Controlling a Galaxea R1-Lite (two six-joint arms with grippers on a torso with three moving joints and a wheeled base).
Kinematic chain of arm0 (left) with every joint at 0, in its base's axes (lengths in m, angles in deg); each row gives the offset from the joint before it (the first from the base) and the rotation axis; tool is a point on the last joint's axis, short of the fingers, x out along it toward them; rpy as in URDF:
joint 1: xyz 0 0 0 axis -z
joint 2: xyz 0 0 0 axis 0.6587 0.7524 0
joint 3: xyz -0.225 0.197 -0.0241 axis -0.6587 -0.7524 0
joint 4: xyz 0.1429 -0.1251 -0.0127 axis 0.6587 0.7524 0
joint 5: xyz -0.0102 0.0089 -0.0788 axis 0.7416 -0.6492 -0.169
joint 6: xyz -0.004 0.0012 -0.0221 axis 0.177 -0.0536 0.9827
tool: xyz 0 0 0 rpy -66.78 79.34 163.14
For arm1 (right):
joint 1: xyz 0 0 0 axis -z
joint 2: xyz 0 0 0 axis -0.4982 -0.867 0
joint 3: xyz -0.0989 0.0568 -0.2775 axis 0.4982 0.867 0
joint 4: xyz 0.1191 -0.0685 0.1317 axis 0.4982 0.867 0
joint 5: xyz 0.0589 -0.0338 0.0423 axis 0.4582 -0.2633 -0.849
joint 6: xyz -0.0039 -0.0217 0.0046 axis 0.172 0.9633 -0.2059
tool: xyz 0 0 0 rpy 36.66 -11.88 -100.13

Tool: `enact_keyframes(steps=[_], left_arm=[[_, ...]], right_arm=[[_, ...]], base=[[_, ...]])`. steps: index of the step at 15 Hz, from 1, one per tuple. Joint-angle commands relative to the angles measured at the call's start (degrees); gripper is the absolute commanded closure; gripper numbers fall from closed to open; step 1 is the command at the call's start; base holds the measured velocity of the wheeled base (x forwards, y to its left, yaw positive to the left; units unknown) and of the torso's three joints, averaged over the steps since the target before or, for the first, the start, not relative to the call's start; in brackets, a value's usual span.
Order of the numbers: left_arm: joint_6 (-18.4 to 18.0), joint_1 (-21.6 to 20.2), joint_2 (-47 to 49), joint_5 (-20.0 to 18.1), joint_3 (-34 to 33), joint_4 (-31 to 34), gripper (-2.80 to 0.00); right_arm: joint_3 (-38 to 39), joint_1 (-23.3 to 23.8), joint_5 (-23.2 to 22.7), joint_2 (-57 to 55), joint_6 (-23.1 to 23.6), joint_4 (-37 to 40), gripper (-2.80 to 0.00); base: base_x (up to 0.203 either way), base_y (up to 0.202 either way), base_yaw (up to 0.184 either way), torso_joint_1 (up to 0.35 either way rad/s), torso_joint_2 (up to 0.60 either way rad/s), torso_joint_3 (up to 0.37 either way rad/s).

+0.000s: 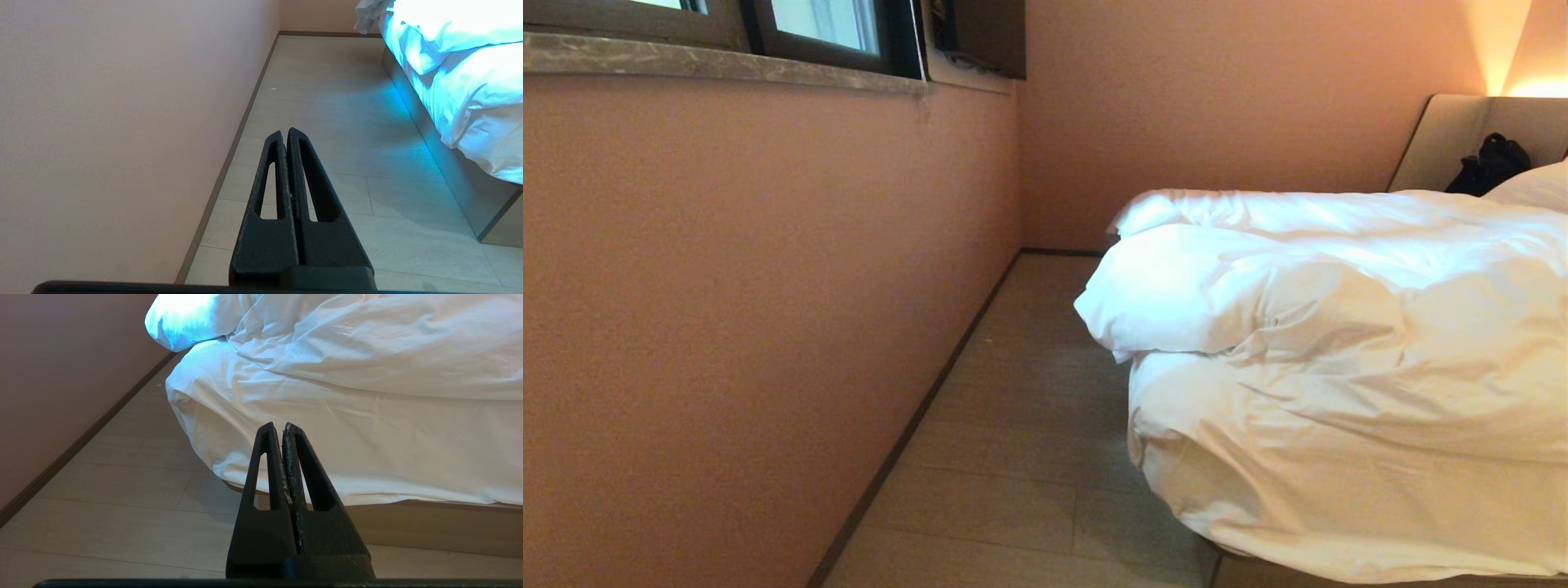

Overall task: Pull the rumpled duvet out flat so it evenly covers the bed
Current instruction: Hold the folded corner of the quilt

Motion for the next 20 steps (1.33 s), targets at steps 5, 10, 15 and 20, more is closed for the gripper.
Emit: enact_keyframes(steps=[5,10,15,20], left_arm=[[-0.18,0.0,0.0,-0.02,0.0,-0.01,0.0],[-0.3,0.0,0.0,0.24,0.0,0.34,0.0],[-1.05,0.0,0.01,0.33,0.09,0.43,0.0],[-1.14,0.0,0.0,0.33,0.09,0.43,0.0]], right_arm=[[0.01,-0.01,0.0,-0.09,-0.02,-0.04,0.0],[0.01,0.07,0.07,0.0,-0.02,-0.04,0.0],[0.1,0.07,0.09,0.0,0.07,-0.04,0.0],[0.1,0.07,0.09,0.0,-0.02,-0.04,0.0]], base=[[0.0,0.0,0.0,0.0,0.0,0.0],[0.0,0.0,0.0,0.0,0.0,0.0],[0.0,0.0,0.0,0.0,0.0,0.0],[0.0,0.0,0.0,0.0,0.0,0.0]])
